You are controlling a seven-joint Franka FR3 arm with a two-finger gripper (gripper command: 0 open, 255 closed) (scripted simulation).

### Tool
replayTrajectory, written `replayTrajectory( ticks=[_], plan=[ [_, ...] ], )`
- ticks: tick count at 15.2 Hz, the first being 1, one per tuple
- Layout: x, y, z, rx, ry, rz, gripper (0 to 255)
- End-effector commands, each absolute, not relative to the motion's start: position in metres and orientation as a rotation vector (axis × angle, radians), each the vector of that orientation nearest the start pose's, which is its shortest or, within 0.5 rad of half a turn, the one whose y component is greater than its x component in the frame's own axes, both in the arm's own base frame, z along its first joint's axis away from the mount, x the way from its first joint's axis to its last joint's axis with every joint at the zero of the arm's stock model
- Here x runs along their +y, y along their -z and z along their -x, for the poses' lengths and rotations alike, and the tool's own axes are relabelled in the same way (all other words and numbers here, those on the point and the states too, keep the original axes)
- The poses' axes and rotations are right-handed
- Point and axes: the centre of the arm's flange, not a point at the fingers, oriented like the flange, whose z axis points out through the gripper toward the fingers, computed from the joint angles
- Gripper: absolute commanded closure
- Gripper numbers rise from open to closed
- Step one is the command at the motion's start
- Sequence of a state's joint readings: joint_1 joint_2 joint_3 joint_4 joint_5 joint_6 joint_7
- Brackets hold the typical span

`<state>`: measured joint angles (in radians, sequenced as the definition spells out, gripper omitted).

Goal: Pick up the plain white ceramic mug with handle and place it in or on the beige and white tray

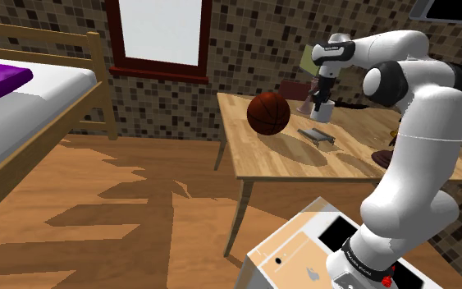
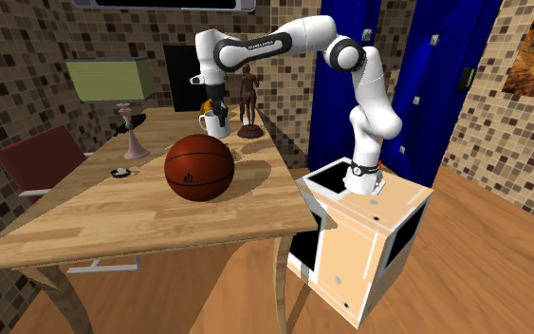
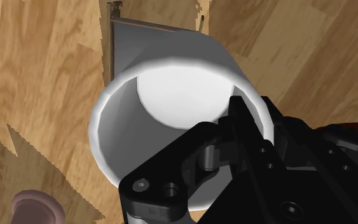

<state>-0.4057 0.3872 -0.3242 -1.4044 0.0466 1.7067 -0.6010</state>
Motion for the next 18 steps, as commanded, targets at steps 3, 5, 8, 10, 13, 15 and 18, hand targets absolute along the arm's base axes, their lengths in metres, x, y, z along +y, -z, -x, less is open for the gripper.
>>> replayTrajectory(
  ticks=[3,5,8,10,13,15,18],
  plan=[
    [-0.468,-0.491,-0.52,0.183,-0.153,3.152,255],
    [-0.478,-0.486,-0.521,0.183,-0.153,3.152,255],
    [-0.478,-0.471,-0.521,0.183,-0.153,3.152,255],
    [-0.478,-0.46,-0.521,0.183,-0.153,3.152,255],
    [-0.478,-0.444,-0.521,0.183,-0.153,3.152,255],
    [-0.478,-0.434,-0.521,0.183,-0.153,3.152,255],
    [-0.478,-0.418,-0.521,0.183,-0.153,3.152,255]
  ],
)
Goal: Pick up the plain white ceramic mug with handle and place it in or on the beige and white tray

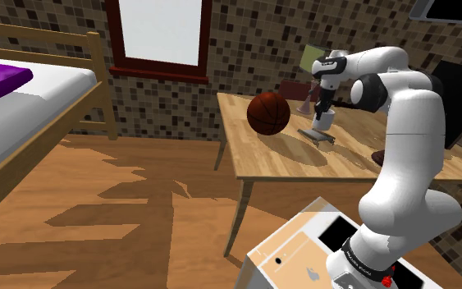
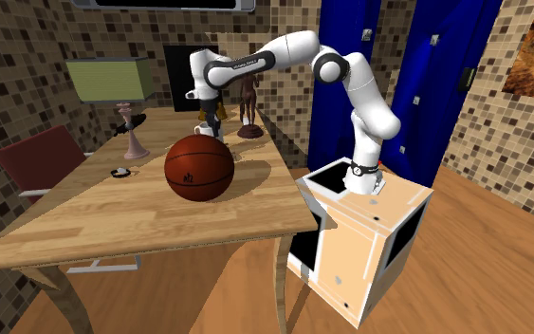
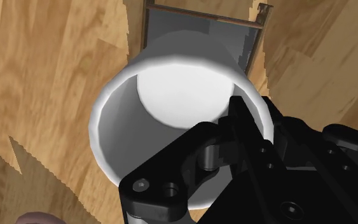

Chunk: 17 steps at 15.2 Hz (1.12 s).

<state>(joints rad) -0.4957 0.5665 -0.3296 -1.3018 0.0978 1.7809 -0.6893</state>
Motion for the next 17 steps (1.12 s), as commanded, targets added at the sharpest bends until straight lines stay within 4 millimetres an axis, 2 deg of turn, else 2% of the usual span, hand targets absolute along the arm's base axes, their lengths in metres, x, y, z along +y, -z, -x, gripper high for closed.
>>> replayTrajectory(
  ticks=[1,4,11,12,17],
  plan=[
    [-0.478,-0.413,-0.521,0.183,-0.153,3.152,255],
    [-0.478,-0.399,-0.521,0.183,-0.154,3.152,255],
    [-0.478,-0.399,-0.521,0.183,-0.153,3.152,255],
    [-0.478,-0.399,-0.521,0.183,-0.153,3.152,0],
    [-0.478,-0.399,-0.521,0.183,-0.154,3.152,0]
  ],
)
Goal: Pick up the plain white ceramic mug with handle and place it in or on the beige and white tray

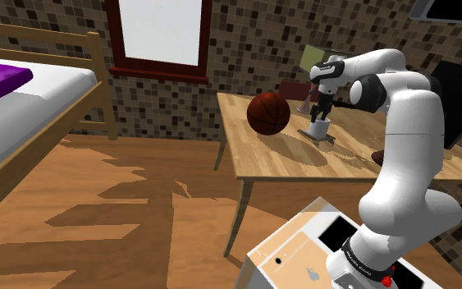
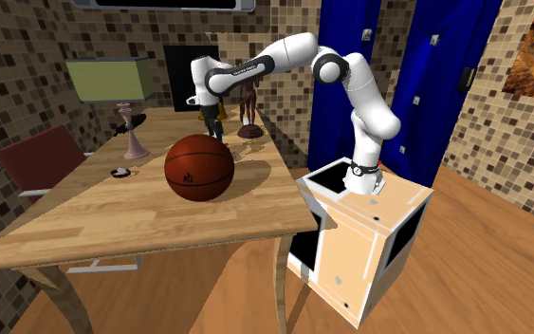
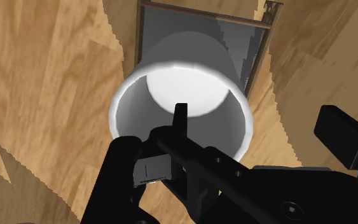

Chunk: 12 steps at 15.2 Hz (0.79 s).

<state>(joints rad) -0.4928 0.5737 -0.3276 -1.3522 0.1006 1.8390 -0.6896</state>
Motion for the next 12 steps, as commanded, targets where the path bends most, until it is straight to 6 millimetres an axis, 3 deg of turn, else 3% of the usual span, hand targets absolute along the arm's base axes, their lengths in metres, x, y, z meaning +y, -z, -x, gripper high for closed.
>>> replayTrajectory(
  ticks=[1,4,12],
  plan=[
    [-0.478,-0.412,-0.522,0.183,-0.153,3.152,0],
    [-0.477,-0.448,-0.525,0.183,-0.153,3.152,0],
    [-0.477,-0.448,-0.525,0.183,-0.153,3.152,0]
  ],
)
